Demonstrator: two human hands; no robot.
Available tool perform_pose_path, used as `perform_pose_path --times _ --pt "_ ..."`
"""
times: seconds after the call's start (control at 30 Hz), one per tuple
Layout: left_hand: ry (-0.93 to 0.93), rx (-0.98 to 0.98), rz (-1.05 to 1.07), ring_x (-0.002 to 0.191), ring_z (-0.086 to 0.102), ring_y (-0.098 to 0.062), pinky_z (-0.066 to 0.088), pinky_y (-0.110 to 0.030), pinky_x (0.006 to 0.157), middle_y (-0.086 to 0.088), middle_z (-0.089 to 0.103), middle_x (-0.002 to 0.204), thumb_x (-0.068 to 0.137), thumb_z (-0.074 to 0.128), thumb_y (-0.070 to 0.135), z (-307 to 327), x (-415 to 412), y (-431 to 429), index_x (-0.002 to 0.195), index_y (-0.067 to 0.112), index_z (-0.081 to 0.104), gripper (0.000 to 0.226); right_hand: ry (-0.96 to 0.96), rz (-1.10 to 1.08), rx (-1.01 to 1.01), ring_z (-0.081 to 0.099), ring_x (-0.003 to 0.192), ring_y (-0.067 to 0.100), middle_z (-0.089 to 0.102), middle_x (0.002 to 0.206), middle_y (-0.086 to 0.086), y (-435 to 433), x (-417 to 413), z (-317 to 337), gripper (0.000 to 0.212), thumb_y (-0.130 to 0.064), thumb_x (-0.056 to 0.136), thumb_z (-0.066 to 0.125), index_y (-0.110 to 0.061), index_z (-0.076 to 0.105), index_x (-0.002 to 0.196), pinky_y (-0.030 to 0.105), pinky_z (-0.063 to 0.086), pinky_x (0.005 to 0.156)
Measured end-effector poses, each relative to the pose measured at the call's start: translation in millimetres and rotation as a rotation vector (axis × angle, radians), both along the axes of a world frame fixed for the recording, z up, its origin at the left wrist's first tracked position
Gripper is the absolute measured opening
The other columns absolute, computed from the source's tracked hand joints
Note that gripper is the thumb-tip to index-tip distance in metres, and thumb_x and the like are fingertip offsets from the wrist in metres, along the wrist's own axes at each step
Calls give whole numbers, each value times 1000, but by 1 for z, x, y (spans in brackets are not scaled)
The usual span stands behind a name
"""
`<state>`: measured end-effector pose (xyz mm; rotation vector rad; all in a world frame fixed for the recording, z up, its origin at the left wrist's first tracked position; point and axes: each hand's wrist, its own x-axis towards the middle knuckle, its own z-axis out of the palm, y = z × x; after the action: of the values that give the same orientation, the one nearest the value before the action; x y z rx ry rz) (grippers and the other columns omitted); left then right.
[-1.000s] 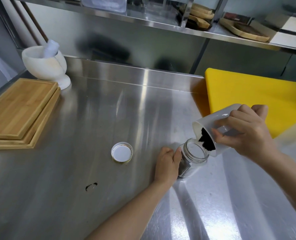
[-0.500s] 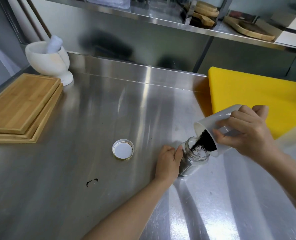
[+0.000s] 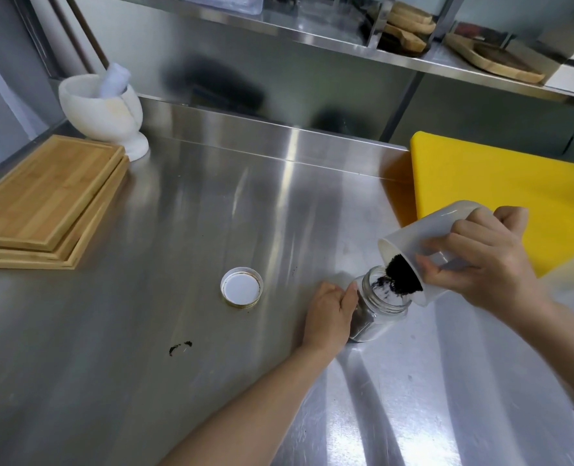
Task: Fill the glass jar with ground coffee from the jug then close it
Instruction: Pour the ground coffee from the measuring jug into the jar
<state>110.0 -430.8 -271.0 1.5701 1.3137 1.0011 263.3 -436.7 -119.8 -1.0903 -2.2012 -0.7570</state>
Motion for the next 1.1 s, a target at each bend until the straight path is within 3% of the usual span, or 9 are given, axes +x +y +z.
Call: perform_pose_path --times 0.17,0.57,0.7,0.87,1.1 --pt "-18 -22 10 72 38 -14 24 -16 69 9 33 59 94 41 30 -1 -1 1 52 12 45 46 6 -14 -11 31 63 19 38 48 3 2 2 -3 33 -25 83 62 -7 58 56 33 16 70" --pt "-33 -19 38 71 41 -15 25 -16 69 9 34 62 94 42 32 0 2 0 63 -3 58 49 25 -60 -18 34 65 21 42 49 5 -2 5 4 36 -29 89 57 -7 64 62 34 15 71" --pt "-11 -29 23 70 39 -15 23 -16 68 10 33 62 94 41 32 1 1 -1 60 0 56 49 23 -54 -11 33 64 21 42 48 5 -2 5 4 38 -29 90 55 -6 64 62 34 14 71" --pt "23 -32 5 70 37 -15 22 -19 66 8 31 59 95 38 32 2 1 -2 44 24 30 52 -9 -41 17 33 65 21 43 49 6 -3 3 4 33 -25 87 60 -5 64 61 33 14 73" --pt "12 -35 10 67 36 -14 21 -18 64 7 31 58 95 38 33 1 1 -1 44 24 28 53 -36 -15 59 31 63 20 41 48 5 -5 0 1 31 -22 86 62 -4 64 60 34 14 72"
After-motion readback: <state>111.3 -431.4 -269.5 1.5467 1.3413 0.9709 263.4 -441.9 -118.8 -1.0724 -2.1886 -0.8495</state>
